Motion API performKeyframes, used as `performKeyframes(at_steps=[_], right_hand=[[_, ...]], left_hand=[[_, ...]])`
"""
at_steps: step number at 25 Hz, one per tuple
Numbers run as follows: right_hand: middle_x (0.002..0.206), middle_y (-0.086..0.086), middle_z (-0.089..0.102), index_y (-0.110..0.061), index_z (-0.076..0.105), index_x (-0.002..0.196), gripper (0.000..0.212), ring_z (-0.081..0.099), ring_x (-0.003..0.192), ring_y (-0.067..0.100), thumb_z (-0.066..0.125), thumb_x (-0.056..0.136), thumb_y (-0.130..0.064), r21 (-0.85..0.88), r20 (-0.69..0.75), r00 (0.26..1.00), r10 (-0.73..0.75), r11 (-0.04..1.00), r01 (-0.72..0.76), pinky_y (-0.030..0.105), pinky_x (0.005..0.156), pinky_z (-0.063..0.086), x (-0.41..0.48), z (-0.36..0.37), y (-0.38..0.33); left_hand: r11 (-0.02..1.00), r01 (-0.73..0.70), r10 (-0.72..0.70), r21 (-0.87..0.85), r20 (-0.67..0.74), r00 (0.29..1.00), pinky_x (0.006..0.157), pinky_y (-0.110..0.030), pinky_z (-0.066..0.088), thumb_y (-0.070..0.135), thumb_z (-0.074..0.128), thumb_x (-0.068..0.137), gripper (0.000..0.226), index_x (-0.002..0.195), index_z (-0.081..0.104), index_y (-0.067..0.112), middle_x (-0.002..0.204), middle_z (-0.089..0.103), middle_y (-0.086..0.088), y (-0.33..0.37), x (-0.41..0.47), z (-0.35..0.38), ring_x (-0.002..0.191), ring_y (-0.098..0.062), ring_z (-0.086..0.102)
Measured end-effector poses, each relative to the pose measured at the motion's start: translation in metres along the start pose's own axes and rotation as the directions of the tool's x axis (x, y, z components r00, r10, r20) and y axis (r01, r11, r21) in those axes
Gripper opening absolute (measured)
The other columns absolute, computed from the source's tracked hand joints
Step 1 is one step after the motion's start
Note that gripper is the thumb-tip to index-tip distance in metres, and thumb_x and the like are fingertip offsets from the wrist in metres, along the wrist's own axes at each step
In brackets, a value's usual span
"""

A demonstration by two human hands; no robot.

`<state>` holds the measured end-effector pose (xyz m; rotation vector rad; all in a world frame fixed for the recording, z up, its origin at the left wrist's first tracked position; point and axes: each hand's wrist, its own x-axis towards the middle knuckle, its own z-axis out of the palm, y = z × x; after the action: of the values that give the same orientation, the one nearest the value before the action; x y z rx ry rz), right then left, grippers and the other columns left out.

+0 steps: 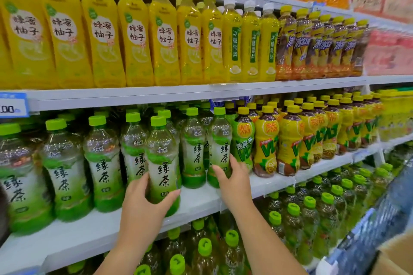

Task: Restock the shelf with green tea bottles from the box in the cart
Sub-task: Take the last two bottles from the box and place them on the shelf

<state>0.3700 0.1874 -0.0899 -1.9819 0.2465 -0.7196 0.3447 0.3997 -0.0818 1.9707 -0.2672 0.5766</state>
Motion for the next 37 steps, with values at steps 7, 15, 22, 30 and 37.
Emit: performKeyframes(at_steps=[7,15,22,30,37], right_hand=[[0.146,0.0,0.048,-0.014,0.038,0.151,0.07,0.042,0.136,0.018,0.071,0.09,-0.029,-0.068,0.003,1.0,-0.015,0.998,0.016,0.034,0.113,0.036,0.001,0.005,0.017],[0.135,0.003,0.054,-0.013,0.038,0.151,0.074,0.051,0.125,0.02,0.07,0.089,-0.037,-0.204,-0.069,0.998,-0.011,0.979,-0.003,0.035,0.105,0.045,0.009,0.021,0.013],[0.138,0.004,0.057,-0.013,0.039,0.15,0.072,0.054,0.125,0.023,0.069,0.09,-0.037,-0.224,-0.072,0.997,0.014,0.974,-0.029,0.039,0.103,0.049,0.008,0.022,0.01],[0.134,0.002,0.053,-0.011,0.048,0.141,0.054,0.052,0.122,0.019,0.064,0.094,-0.033,-0.112,-0.073,0.994,-0.078,0.991,0.07,0.034,0.099,0.046,-0.014,0.009,-0.012],[0.116,-0.02,0.061,-0.028,0.053,0.135,0.041,0.058,0.106,-0.005,0.062,0.096,-0.033,0.285,0.369,0.897,-0.242,0.948,0.139,0.025,0.093,0.052,-0.065,0.042,-0.077]], left_hand=[[0.979,0.108,-0.097,-0.172,0.069,0.993,0.1,-0.031,0.047,0.038,0.09,0.062,0.088,0.139,0.052,0.02,0.128,0.061,0.01,-0.01,-0.006,-0.004,0.115,-0.011,0.059],[0.976,0.115,-0.11,-0.184,0.04,0.993,0.096,-0.027,0.046,0.034,0.09,0.067,0.087,0.143,0.052,0.018,0.132,0.06,0.008,-0.011,-0.008,-0.004,0.109,-0.011,0.055],[0.974,0.149,-0.146,-0.172,0.032,0.989,0.102,-0.031,0.046,0.037,0.091,0.067,0.091,0.144,0.051,0.011,0.138,0.059,0.001,-0.008,-0.005,-0.004,0.116,-0.014,0.056],[0.981,0.146,-0.14,-0.127,0.05,0.989,0.098,-0.023,0.039,0.033,0.087,0.075,0.082,0.144,0.05,0.008,0.136,0.06,0.002,0.002,-0.007,-0.01,0.114,-0.007,0.05],[0.99,0.131,-0.134,0.057,0.053,0.99,0.075,-0.003,0.044,0.043,0.086,0.072,0.042,0.109,0.07,0.035,0.103,0.071,0.02,-0.001,-0.016,-0.056,0.091,0.017,0.059]])
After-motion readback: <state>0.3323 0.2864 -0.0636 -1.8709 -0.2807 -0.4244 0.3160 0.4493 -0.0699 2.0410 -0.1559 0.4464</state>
